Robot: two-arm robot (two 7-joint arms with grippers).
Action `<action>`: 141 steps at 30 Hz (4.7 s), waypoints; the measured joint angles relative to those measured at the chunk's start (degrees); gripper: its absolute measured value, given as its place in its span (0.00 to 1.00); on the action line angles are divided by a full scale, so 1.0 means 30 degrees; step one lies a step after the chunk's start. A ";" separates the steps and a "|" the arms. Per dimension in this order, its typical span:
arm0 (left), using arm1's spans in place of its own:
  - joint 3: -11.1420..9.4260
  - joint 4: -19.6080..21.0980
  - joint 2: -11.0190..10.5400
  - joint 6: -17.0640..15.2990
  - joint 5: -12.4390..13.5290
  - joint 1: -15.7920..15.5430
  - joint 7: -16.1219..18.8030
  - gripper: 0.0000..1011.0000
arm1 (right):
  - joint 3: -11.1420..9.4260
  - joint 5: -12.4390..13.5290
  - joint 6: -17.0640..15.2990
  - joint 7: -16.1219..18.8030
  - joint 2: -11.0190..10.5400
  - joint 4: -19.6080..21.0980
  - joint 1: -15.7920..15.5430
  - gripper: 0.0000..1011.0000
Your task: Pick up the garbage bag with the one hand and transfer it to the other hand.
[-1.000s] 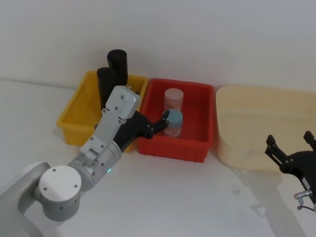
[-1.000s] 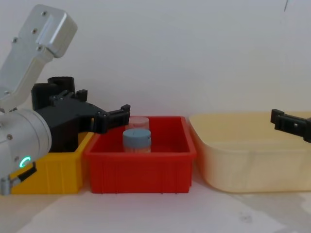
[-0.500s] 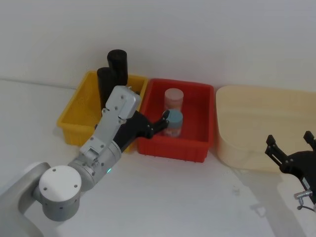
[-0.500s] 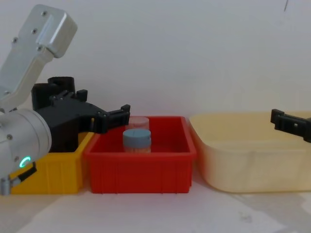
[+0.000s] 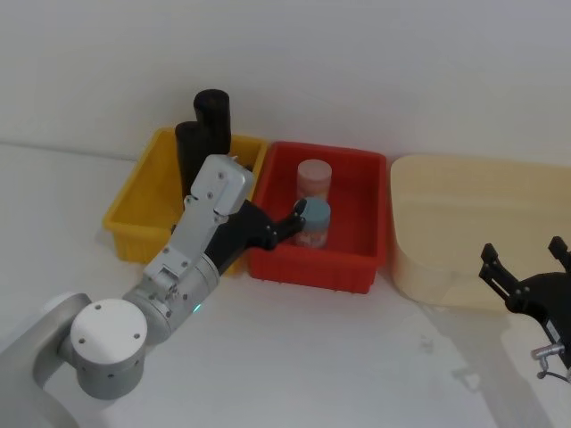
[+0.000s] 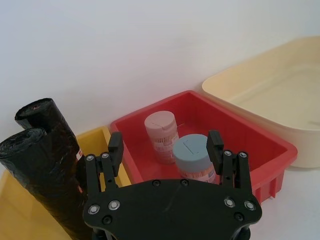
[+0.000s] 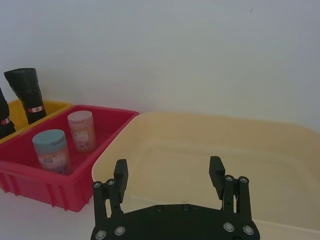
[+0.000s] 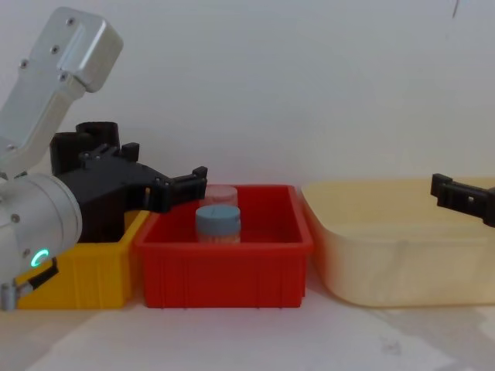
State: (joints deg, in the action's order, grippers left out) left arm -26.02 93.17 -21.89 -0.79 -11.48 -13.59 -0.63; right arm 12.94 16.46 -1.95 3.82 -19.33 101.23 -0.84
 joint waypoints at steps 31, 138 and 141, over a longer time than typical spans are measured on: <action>0.1477 0.3297 -0.1024 -0.4751 -0.0995 -0.0817 -0.1079 0.99 | 0.1050 0.1527 -0.4648 0.3317 -0.0049 -0.1702 0.5341 0.99; 0.3918 -0.6751 -0.0272 -0.2359 -0.4399 -0.4603 -0.6768 0.99 | 0.6948 0.2531 -0.6506 0.7499 0.3793 -1.3313 1.4242 0.99; 0.3908 -0.6789 -0.0259 -0.2343 -0.4391 -0.4630 -0.6774 0.99 | 0.7025 0.2460 -0.6453 0.7593 0.3854 -1.3518 1.4297 0.99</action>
State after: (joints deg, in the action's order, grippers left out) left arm -14.30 72.81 -22.67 -7.82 -24.66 -27.48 -20.95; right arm 34.02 23.84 -21.31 26.60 -7.77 60.68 42.05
